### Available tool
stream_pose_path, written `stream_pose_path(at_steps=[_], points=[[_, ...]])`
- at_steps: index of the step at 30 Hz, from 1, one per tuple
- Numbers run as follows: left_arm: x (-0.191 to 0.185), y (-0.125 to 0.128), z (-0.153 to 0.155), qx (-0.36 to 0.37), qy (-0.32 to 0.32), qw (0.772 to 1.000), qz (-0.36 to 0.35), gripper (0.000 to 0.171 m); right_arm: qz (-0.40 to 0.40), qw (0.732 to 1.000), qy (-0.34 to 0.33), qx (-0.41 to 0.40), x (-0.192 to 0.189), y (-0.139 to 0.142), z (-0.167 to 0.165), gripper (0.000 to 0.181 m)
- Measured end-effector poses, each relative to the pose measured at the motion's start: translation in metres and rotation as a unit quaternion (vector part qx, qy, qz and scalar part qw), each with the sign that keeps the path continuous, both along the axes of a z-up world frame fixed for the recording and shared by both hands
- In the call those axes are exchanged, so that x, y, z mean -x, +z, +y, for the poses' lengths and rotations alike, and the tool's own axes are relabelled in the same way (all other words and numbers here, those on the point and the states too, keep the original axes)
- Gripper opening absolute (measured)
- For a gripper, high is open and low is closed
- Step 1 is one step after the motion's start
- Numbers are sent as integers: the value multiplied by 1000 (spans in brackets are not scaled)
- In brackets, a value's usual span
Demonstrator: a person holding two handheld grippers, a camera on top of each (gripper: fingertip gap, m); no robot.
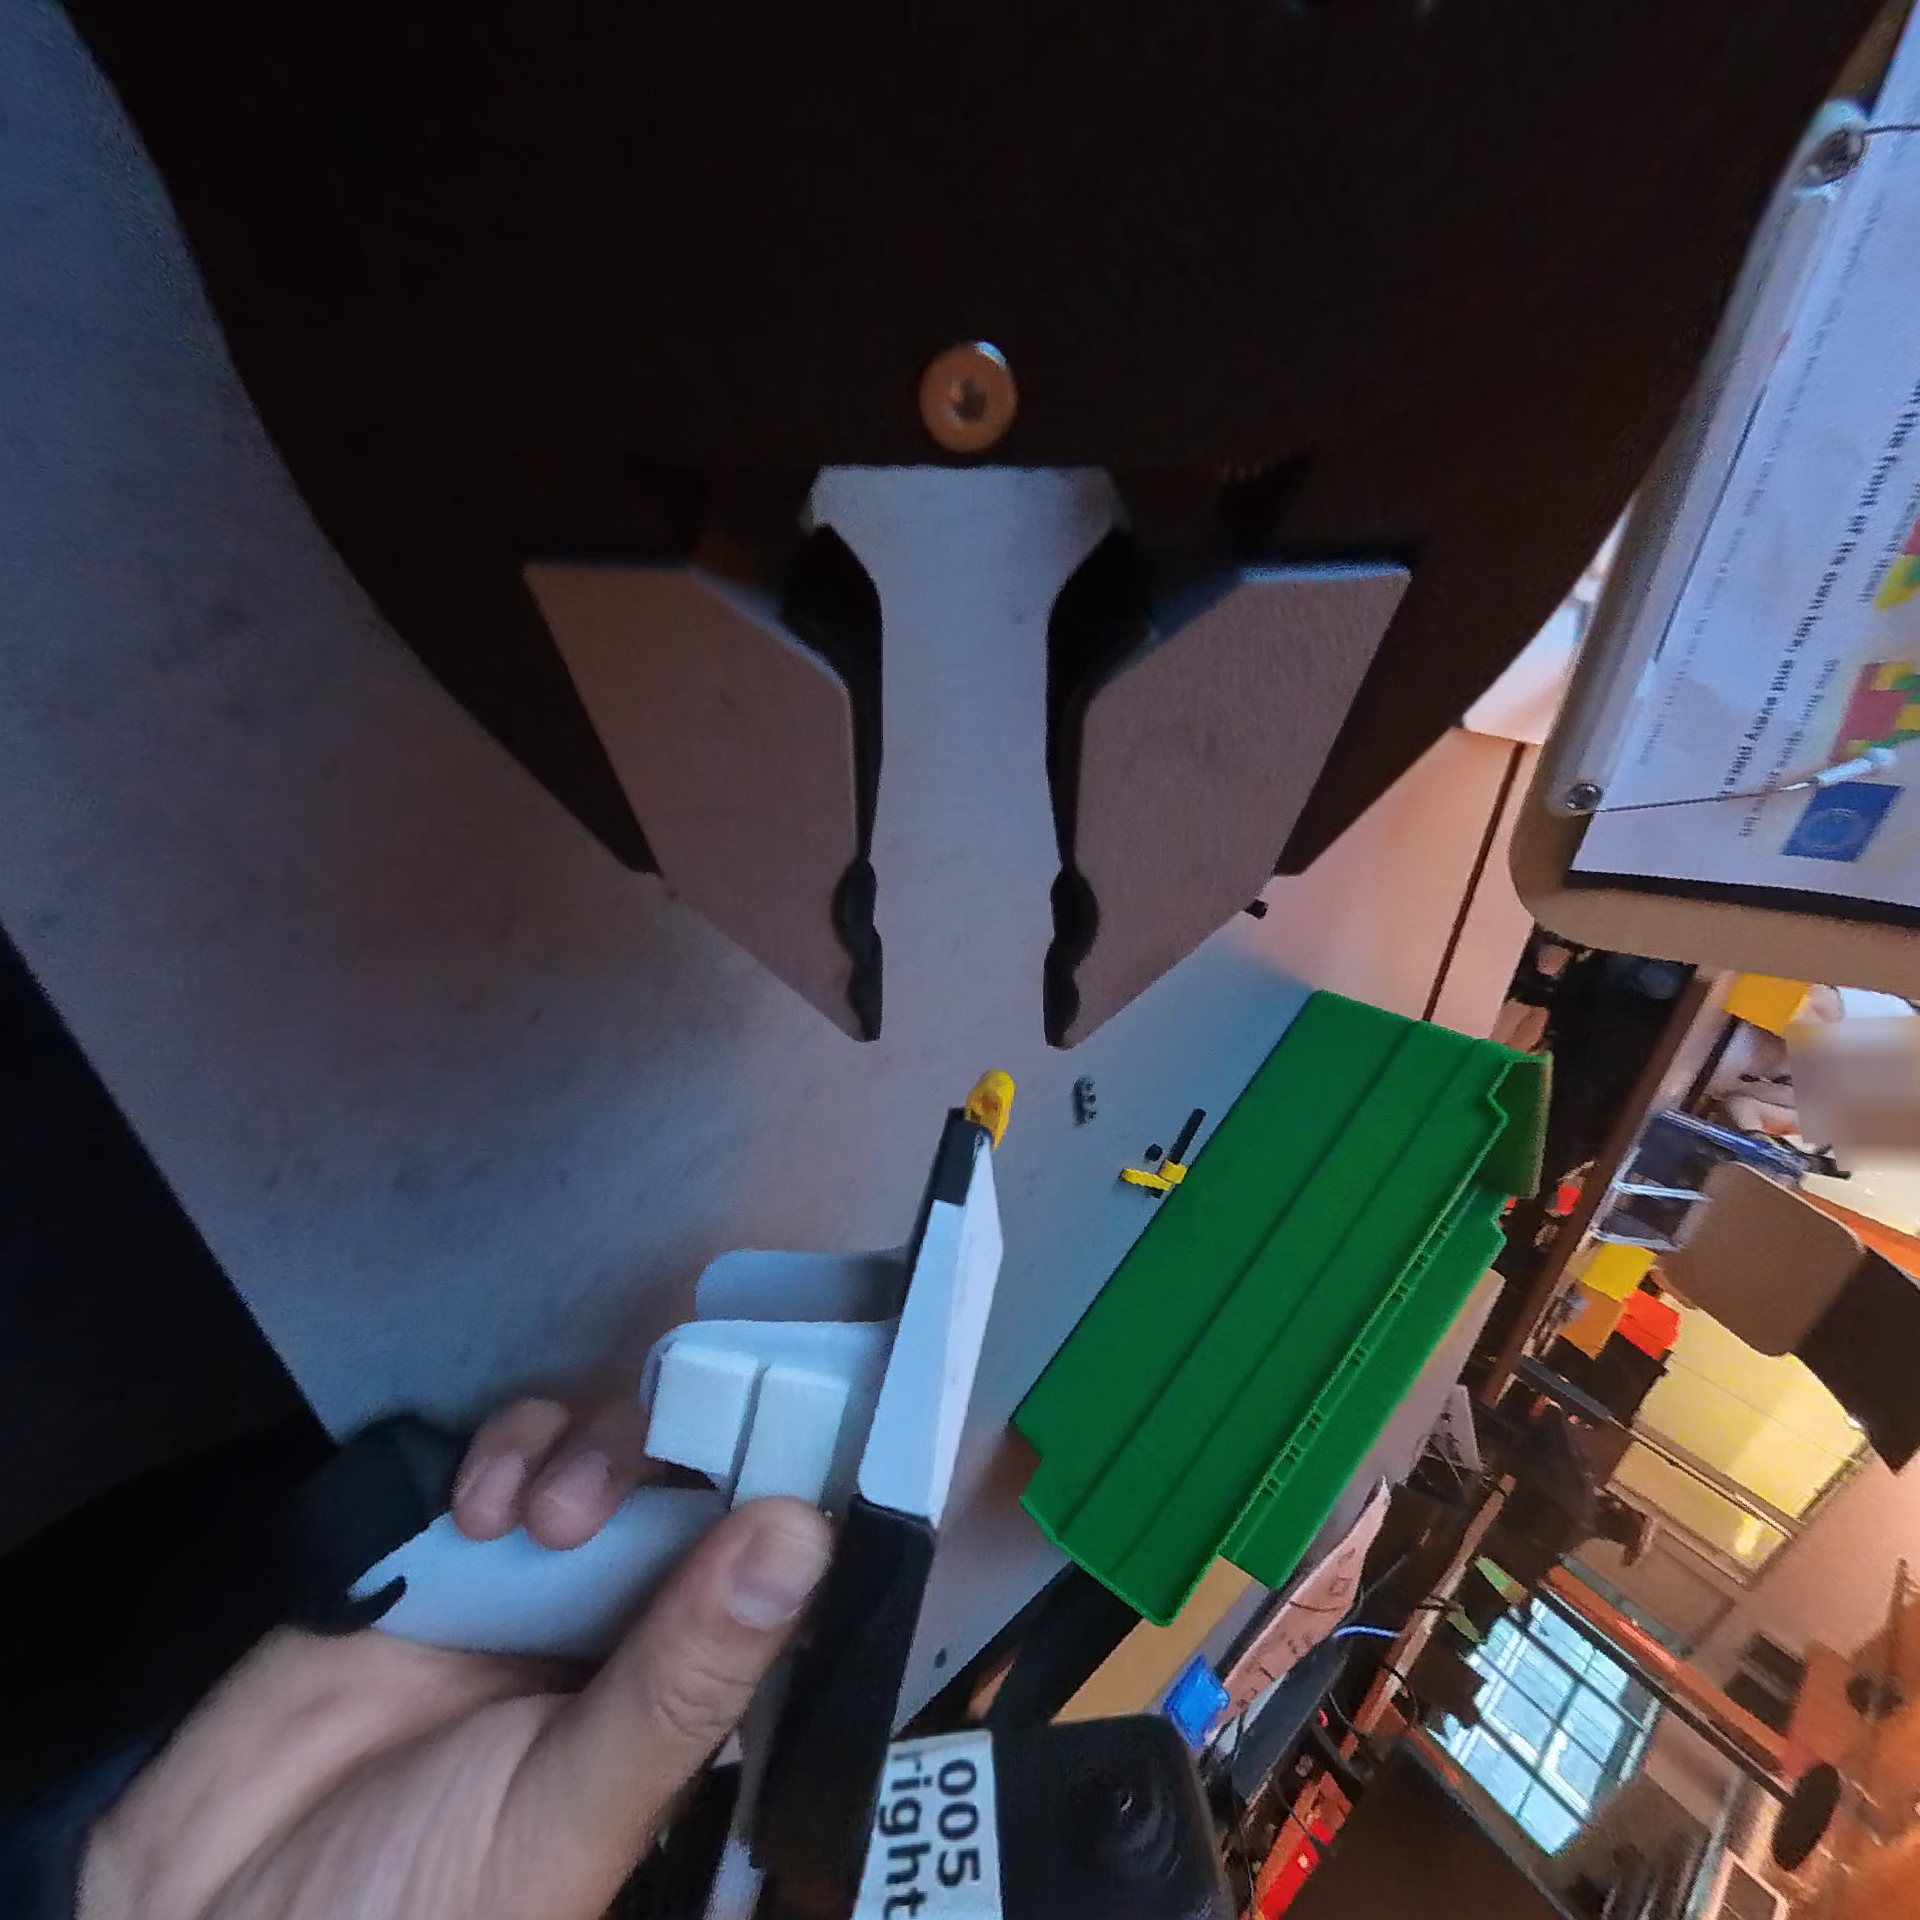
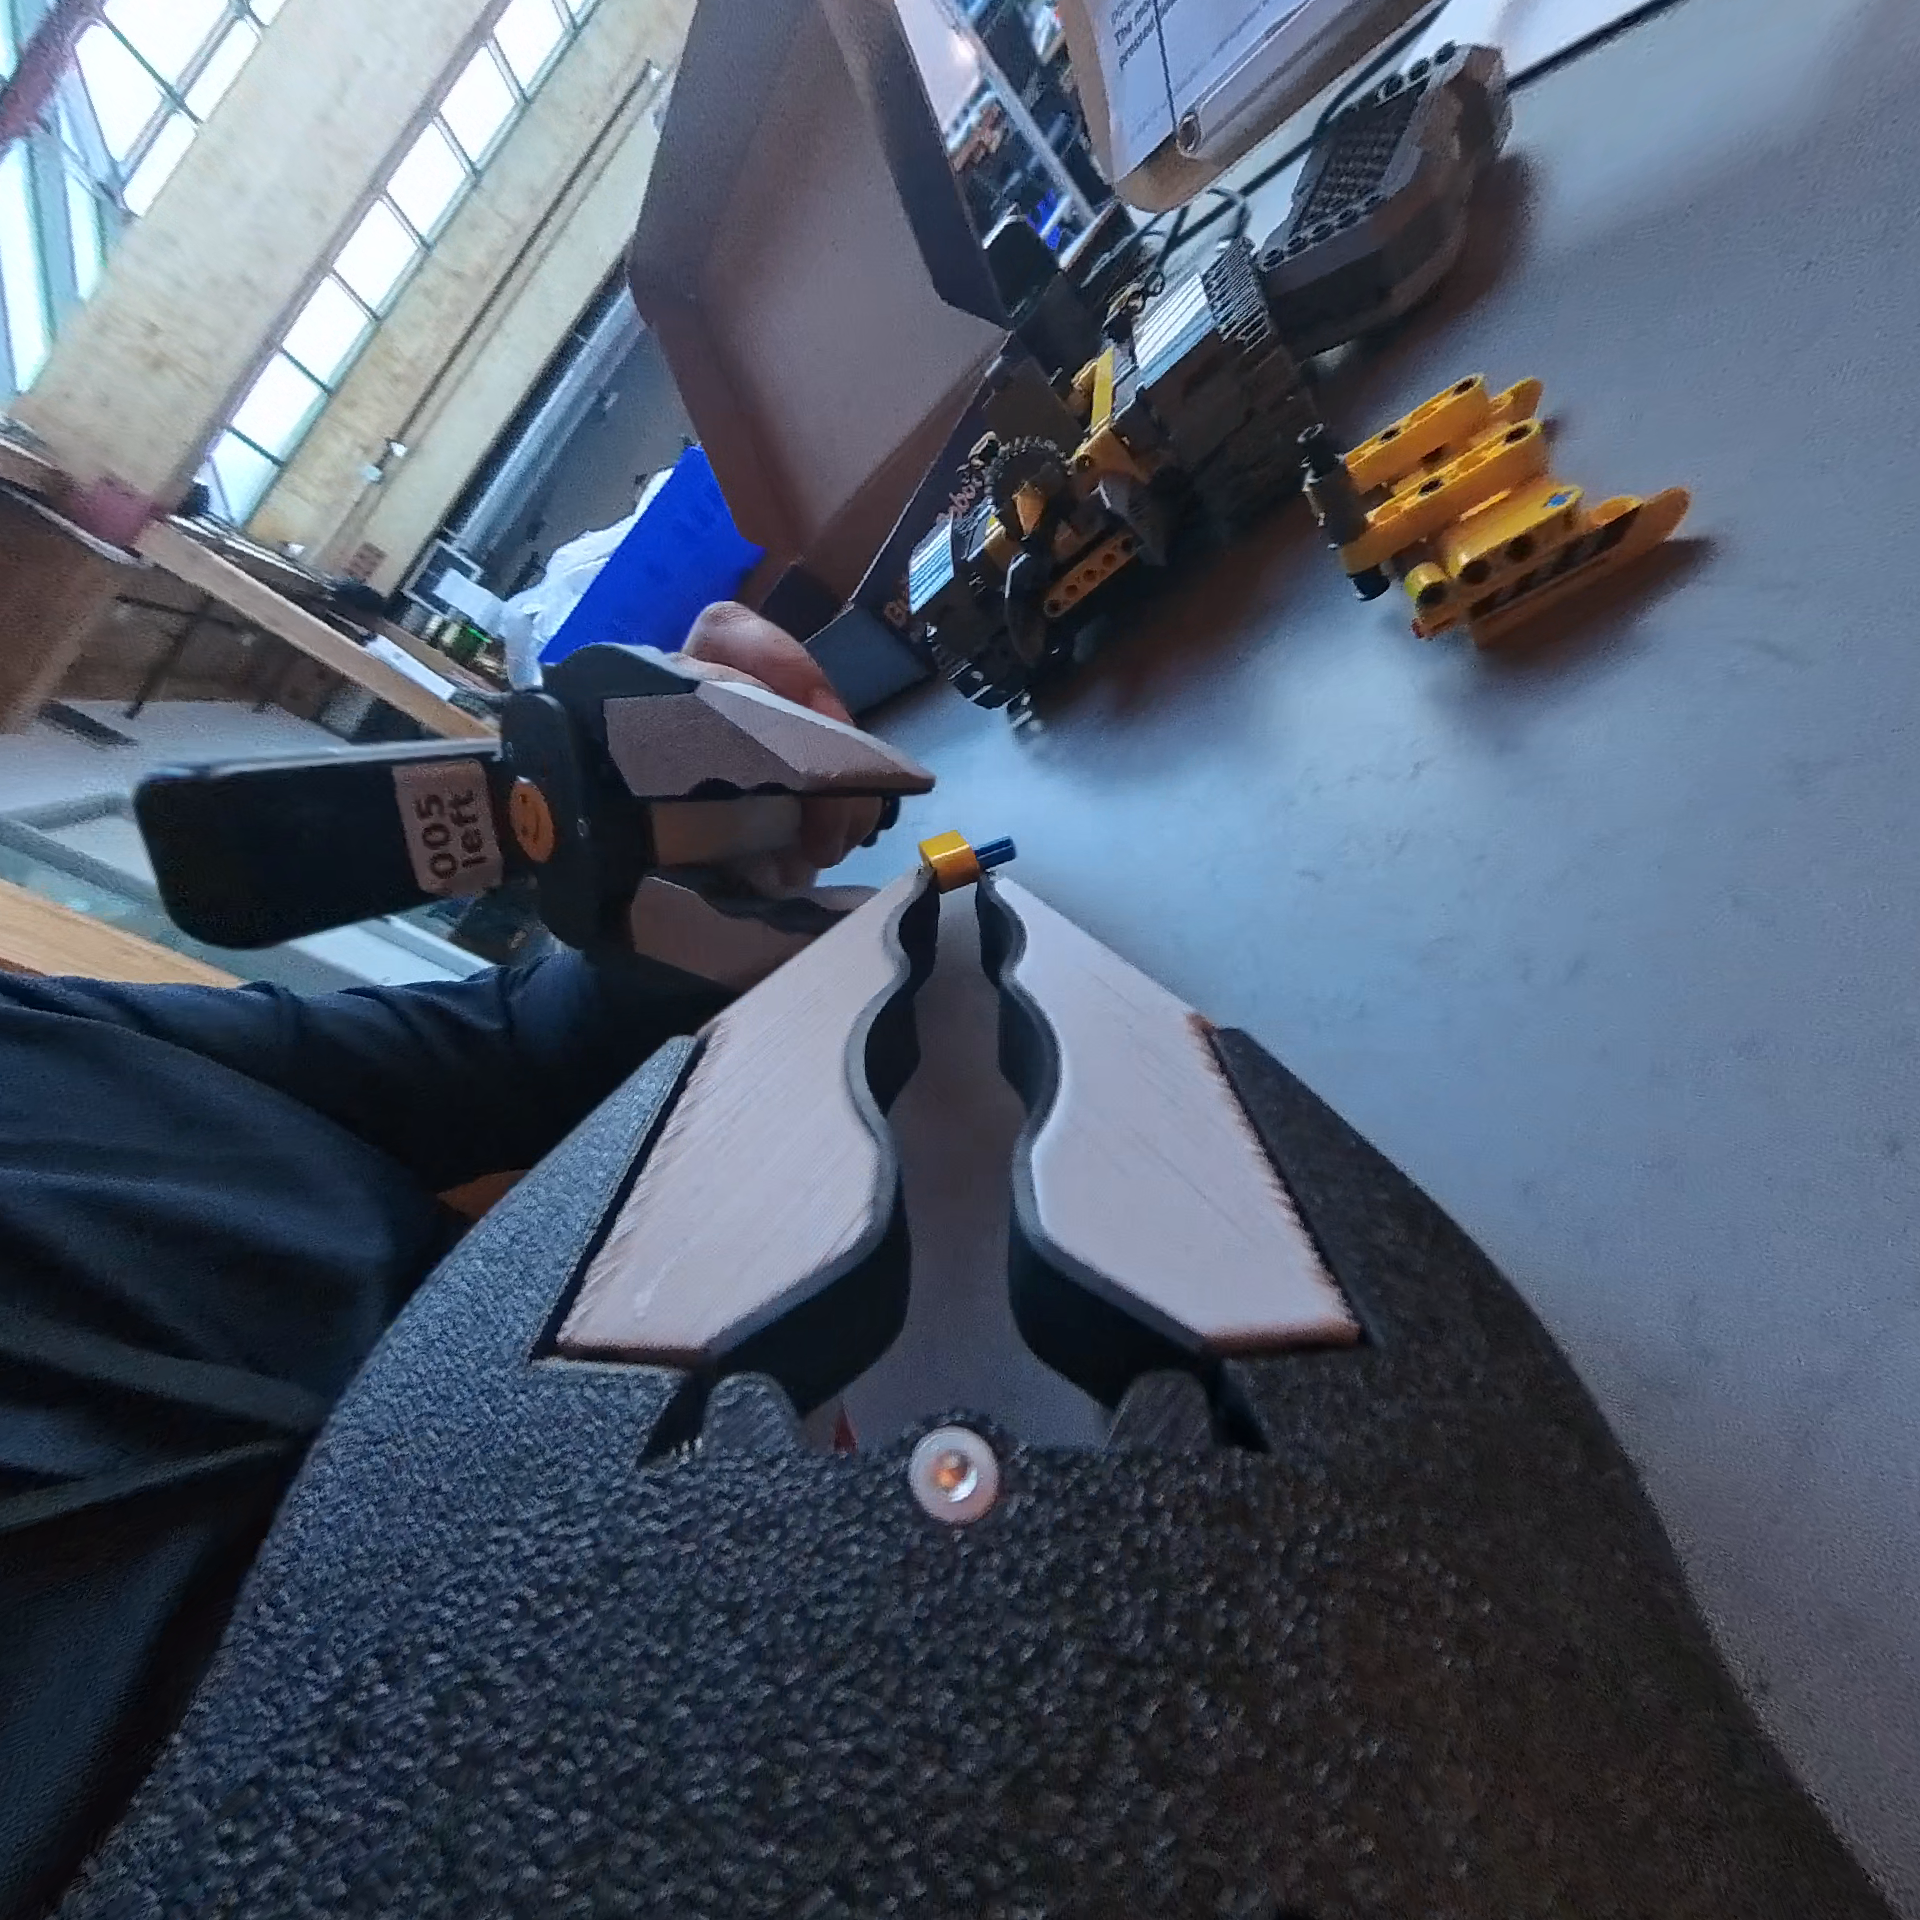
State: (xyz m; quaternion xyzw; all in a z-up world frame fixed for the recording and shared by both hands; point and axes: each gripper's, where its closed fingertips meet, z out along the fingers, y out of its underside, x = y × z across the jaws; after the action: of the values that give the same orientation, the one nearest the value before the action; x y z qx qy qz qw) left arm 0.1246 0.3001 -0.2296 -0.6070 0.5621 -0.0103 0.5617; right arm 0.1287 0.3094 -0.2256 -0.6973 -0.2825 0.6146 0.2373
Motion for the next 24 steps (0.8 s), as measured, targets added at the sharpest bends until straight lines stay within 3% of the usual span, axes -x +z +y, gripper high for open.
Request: stream_pose_path(at_steps=[11, 17, 21, 24], points=[[-5, -2, -7, -77, -24, 995, 53, 15, 20, 996, 47, 74, 7, -5, -16, 4], [-7, -5, -9, -74, -31, 995, 63, 6, 10, 995, 60, 73, 10, -7, -23, 4], [-7, -8, -11, 3, -37, 999, 30, 6, -18, 998, 61, 22, 9, -10, -26, 5], [-10, -5, -15, 85, -51, 994, -38, 5, -59, 991, 68, -104, 4, -7, -33, 12]])
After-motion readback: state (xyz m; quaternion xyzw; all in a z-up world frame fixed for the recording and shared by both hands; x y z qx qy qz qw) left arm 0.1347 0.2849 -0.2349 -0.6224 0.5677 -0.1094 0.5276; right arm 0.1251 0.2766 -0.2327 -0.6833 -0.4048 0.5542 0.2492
